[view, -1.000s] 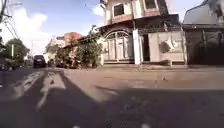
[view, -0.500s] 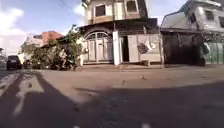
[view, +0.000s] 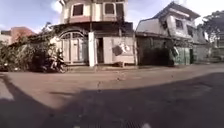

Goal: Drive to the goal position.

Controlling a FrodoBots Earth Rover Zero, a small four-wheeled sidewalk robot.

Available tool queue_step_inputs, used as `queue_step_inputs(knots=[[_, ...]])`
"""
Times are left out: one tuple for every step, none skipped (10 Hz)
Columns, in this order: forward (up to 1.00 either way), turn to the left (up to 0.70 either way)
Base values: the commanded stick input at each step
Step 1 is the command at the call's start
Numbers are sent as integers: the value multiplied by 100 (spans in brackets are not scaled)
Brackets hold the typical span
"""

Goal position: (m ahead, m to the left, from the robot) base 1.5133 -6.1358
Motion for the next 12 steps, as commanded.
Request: queue_step_inputs(knots=[[0,-100],[0,-100],[0,-100],[0,-100],[0,-100],[0,-100],[0,-100],[0,-100],[0,-100],[0,-100],[0,-100],[0,-100]])
